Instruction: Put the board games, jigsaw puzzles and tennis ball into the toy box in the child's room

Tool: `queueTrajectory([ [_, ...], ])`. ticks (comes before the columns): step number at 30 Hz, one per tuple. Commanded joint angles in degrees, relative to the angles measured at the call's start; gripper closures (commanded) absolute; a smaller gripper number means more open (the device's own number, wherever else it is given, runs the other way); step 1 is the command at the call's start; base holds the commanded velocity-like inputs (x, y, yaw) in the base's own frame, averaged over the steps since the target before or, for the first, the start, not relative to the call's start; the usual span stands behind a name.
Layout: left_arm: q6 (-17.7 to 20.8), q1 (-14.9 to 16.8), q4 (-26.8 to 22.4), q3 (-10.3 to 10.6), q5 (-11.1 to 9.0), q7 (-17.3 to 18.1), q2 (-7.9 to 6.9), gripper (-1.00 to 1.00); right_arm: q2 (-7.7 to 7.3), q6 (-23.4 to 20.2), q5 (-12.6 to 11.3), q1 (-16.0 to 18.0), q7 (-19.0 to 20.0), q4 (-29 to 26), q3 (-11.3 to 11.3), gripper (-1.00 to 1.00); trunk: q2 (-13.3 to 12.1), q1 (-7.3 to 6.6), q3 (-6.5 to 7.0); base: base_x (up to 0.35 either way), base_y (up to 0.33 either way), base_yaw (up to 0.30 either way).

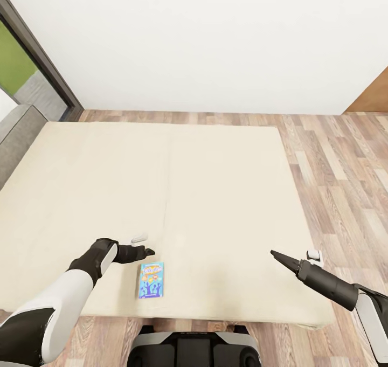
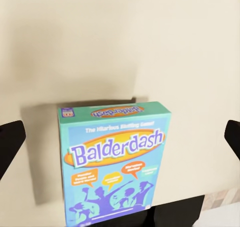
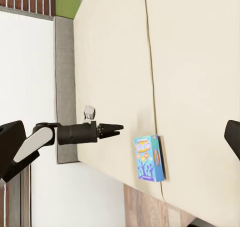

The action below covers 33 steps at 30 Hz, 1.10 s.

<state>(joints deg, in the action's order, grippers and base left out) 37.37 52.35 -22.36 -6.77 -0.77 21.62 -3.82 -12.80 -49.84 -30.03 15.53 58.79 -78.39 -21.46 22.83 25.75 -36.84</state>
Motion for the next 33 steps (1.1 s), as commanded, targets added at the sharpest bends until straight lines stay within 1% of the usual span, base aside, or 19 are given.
queueTrajectory([
  [1, 0.51, 0.02, -0.04, -0.36, -0.06, 0.14, 0.03, -1.0, 0.01, -0.27, -0.07, 0.03, 0.03, 0.0, -0.02, -1.0, 0.09, 0.03, -0.07, 0.0, 0.0, 0.0],
  [10, 1.77, 0.02, 0.03, -0.35, -0.16, 0.36, 0.02, -1.0, 0.04, -0.37, -0.08, 0.03, -0.75, 0.13, 0.01, -1.0, 0.09, 0.03, -0.07, 0.0, 0.0, 0.0],
  [15, 3.47, 0.03, 0.03, -0.35, -0.18, 0.37, 0.04, -1.0, 0.04, -0.67, -0.06, 0.03, -0.96, 0.16, 0.02, -1.0, 0.09, 0.03, -0.08, 0.0, 0.0, 0.0],
  [21, 4.19, 0.02, 0.04, -0.35, -0.19, 0.47, 0.07, -1.0, 0.05, -1.35, 0.08, 0.03, -1.05, 0.04, 0.03, -1.0, 0.09, 0.03, -0.08, 0.0, 0.0, 0.0],
  [28, 4.91, 0.03, 0.04, -0.35, -0.2, 0.37, 0.59, -1.0, 0.03, -2.25, 0.13, 0.03, -1.11, -0.04, 0.01, -1.0, 0.09, 0.03, -0.14, 0.0, 0.0, 0.0],
  [33, 5.14, 0.03, 0.04, -0.35, -0.2, 0.33, 1.34, -1.0, 0.0, -2.65, 0.09, 0.03, -1.06, -0.07, -0.02, -1.0, 0.09, 0.03, -0.38, 0.0, 0.0, 0.0],
])
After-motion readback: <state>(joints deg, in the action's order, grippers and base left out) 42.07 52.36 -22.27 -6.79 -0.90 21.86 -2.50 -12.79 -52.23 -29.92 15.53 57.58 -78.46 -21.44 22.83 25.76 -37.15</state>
